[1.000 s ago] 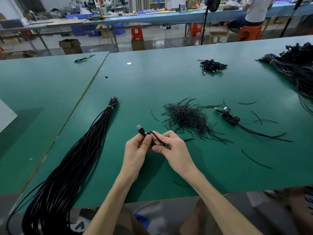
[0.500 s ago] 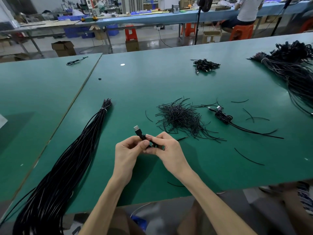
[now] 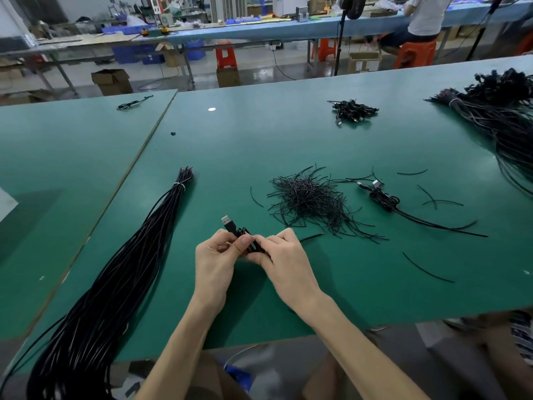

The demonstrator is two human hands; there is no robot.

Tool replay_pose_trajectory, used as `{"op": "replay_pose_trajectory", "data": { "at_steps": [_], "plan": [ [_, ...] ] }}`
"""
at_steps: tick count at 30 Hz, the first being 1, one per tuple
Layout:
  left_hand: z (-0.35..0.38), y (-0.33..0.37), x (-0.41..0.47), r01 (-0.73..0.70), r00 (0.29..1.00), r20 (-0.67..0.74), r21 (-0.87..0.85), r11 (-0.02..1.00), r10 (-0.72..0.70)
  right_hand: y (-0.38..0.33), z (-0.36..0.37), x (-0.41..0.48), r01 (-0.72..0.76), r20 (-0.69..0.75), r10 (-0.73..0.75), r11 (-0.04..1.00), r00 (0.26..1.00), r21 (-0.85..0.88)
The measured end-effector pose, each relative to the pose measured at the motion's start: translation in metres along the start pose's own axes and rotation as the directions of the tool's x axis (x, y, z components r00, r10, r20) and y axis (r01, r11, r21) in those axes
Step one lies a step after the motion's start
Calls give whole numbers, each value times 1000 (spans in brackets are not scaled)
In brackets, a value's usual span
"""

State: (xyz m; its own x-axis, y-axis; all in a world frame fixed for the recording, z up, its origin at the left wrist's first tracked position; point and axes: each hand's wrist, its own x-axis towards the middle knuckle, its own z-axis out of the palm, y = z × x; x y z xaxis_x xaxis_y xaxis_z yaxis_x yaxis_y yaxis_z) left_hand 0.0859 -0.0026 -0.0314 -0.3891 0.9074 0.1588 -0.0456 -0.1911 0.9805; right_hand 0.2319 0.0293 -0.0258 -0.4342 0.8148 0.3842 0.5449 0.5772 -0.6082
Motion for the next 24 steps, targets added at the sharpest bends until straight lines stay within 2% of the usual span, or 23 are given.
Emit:
{"op": "replay_pose_trajectory", "data": {
  "at_steps": [5, 13, 18, 24],
  "plan": [
    [1, 0, -2, -27, 999, 23, 6, 1000, 27, 6, -4, 3, -92, 5, 93, 977, 996, 193],
    [2, -1, 0, 3, 1000, -12, 82, 997, -2, 2, -4, 1, -63, -7, 64, 992, 998, 108],
    [3, 2, -2, 16, 1000, 10, 15, 1000, -16, -2, -4, -1, -82, 20, 80, 990, 997, 115],
    [3, 2, -2, 74, 997, 4, -47, 996, -73, -5, -3, -2, -36, 19, 35, 998, 999, 59]
  ]
}}
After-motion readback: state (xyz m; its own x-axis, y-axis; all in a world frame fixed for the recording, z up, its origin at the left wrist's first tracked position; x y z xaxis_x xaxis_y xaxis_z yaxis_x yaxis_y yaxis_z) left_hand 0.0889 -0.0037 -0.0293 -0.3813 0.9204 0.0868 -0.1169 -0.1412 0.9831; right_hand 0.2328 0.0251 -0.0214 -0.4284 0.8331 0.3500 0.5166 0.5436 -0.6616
